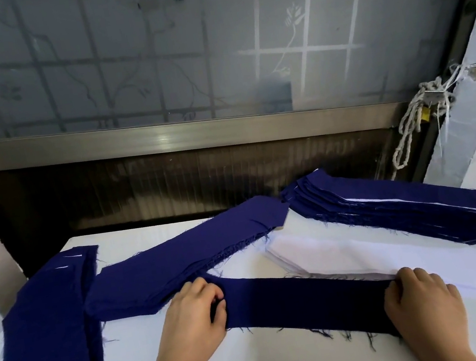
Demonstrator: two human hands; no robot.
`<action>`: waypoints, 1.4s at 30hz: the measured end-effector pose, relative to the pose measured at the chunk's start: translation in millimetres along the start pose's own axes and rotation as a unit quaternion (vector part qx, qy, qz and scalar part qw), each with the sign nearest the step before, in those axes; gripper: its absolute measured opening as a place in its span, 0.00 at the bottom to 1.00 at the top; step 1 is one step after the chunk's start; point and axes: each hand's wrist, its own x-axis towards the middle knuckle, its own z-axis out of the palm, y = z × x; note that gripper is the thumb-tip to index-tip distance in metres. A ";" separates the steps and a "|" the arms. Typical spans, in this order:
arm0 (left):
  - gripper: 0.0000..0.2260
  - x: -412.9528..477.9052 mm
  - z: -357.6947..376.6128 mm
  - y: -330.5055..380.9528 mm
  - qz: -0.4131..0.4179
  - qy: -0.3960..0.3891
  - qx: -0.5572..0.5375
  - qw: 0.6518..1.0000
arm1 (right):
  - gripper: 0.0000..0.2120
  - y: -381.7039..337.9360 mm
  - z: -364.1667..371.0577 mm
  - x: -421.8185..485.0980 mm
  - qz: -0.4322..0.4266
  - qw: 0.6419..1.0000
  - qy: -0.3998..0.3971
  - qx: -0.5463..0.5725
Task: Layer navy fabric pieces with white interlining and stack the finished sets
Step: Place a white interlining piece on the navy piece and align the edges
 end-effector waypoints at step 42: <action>0.07 -0.1 -3.6 -2.9 -0.048 -0.048 -0.055 0.996 | 0.05 -114.3 39.6 100.8 -0.221 0.923 -0.314 0.009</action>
